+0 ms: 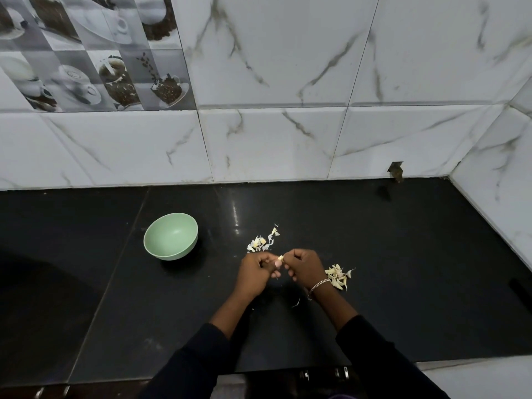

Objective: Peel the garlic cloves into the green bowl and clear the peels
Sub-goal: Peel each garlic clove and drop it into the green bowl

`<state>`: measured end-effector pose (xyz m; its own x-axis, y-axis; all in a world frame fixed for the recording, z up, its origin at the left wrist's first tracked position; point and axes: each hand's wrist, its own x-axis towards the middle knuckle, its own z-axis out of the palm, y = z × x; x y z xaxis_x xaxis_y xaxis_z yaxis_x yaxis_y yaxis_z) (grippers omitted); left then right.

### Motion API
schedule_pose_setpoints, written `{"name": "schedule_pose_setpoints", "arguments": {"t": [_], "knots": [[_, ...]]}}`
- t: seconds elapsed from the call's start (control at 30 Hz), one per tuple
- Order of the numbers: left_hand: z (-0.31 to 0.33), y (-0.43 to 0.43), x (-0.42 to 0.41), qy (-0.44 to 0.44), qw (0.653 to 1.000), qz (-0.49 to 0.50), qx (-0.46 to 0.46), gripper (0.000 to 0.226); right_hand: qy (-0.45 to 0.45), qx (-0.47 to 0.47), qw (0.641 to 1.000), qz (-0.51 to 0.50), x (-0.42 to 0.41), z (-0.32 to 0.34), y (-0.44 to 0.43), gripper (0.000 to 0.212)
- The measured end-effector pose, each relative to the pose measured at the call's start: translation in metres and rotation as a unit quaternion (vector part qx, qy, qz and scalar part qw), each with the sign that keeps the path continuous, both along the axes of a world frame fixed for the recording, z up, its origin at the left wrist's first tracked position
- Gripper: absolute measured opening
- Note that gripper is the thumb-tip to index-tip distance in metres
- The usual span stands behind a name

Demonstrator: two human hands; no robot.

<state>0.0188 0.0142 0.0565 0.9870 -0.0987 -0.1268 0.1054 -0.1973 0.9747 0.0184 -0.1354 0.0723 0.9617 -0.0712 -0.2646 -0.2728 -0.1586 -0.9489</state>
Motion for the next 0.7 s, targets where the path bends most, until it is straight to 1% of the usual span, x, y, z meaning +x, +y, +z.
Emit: {"name": "schedule_pose_setpoints", "arguments": {"t": [0.2,0.33,0.53,0.63,0.7], "knots": [[0.004,-0.005,-0.001,0.037,0.997,0.004,-0.074,0.016,-0.012,0.004,1.000,0.011,0.004,-0.002,0.001,0.022],[0.004,-0.006,-0.002,0.044,0.995,0.014,-0.090,0.018,-0.015,0.001,1.000,0.017,0.004,-0.002,0.000,0.022],[0.003,-0.003,-0.003,0.077,0.988,0.026,-0.129,0.020,-0.022,-0.033,0.999,0.024,0.004,-0.004,-0.002,0.023],[0.004,-0.002,-0.004,0.076,0.989,0.026,-0.126,0.018,-0.021,-0.070,0.997,0.026,0.003,-0.008,-0.006,0.028],[0.003,-0.001,-0.004,0.069,0.992,0.026,-0.107,0.017,-0.032,-0.097,0.994,0.031,0.002,-0.011,-0.009,0.026]]}}
